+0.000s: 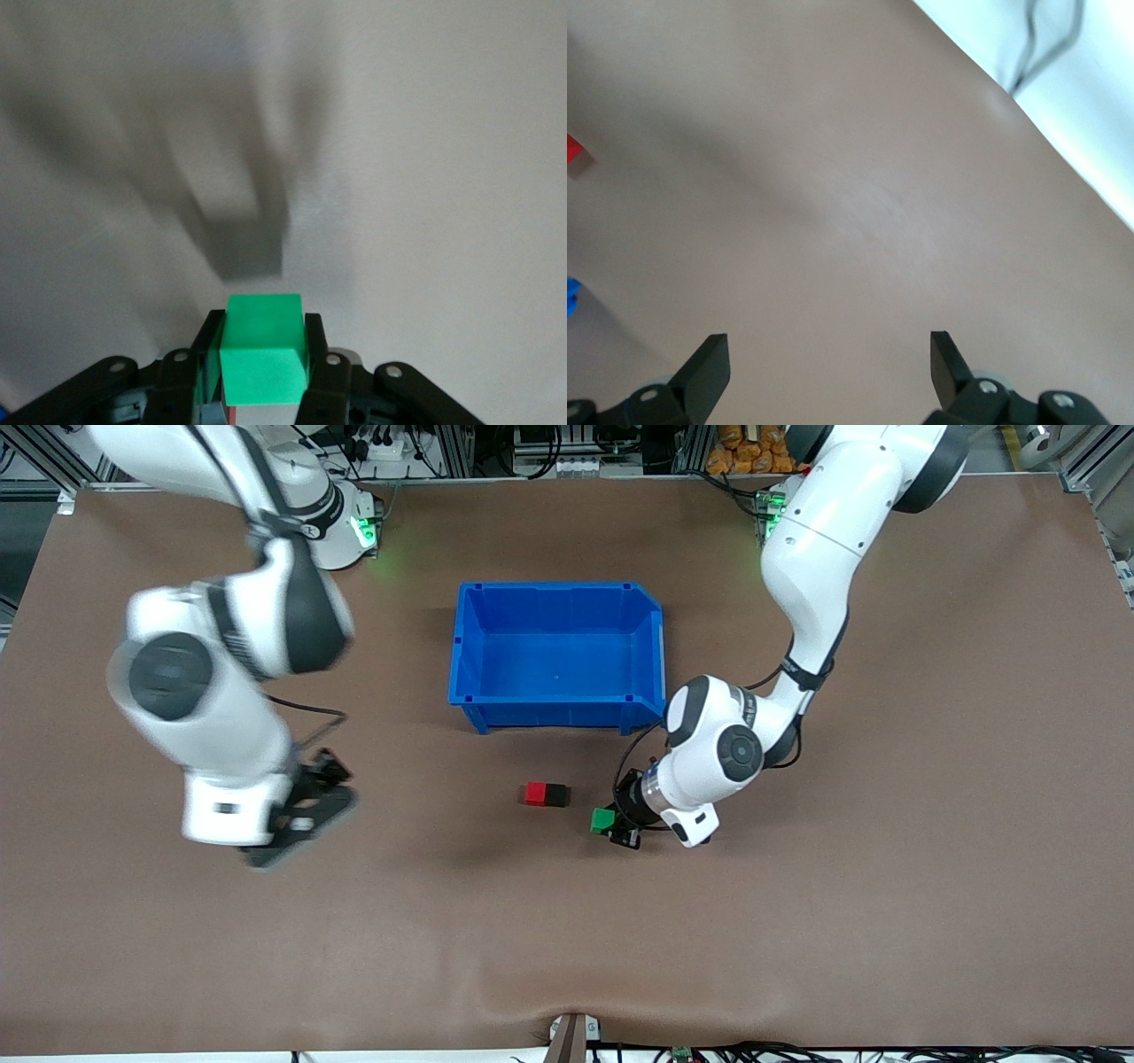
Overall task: Attach green and red cubes to black cube
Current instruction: 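Open the right gripper and withdraw it while the left gripper moves green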
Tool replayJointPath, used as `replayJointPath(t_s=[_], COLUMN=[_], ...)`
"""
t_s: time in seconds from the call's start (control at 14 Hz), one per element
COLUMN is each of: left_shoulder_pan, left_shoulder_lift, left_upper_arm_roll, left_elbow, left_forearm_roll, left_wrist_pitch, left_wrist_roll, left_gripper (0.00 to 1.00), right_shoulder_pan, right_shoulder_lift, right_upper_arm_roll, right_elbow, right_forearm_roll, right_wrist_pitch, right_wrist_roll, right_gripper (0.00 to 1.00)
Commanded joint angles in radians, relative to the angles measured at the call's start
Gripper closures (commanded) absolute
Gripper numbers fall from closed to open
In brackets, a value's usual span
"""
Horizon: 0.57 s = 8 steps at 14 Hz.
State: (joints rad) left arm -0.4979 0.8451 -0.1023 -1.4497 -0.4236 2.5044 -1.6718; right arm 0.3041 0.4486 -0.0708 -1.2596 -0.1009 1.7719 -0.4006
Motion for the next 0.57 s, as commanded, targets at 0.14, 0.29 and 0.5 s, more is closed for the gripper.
replayJointPath(t_s=[0.14, 0.29, 0.5], left_shoulder_pan=[-0.068, -0.077, -0.087], left_shoulder_lift=[0.022, 0.029, 0.049], left_upper_arm_roll=[0.044, 0.044, 0.046], left_elbow=[0.026, 0.026, 0.028], left_forearm_roll=[-0.001, -0.001, -0.004], left_wrist_pitch=[0.005, 0.004, 0.004], left_wrist_roll=[-0.118, -0.129, -0.155], left_gripper=[1.00, 1.00, 1.00], right_shoulder_pan=[-0.216, -0.263, -0.296], right_shoulder_lift=[-0.316, -0.390, -0.450], right_upper_arm_roll=[0.026, 0.026, 0.022], right_elbow=[-0.329, -0.388, -0.405], right_forearm_roll=[0.156, 0.162, 0.162], right_wrist_pitch=[0.009, 0.000, -0.100], right_wrist_roll=[0.023, 0.025, 0.106], right_gripper=[0.00, 0.00, 0.00])
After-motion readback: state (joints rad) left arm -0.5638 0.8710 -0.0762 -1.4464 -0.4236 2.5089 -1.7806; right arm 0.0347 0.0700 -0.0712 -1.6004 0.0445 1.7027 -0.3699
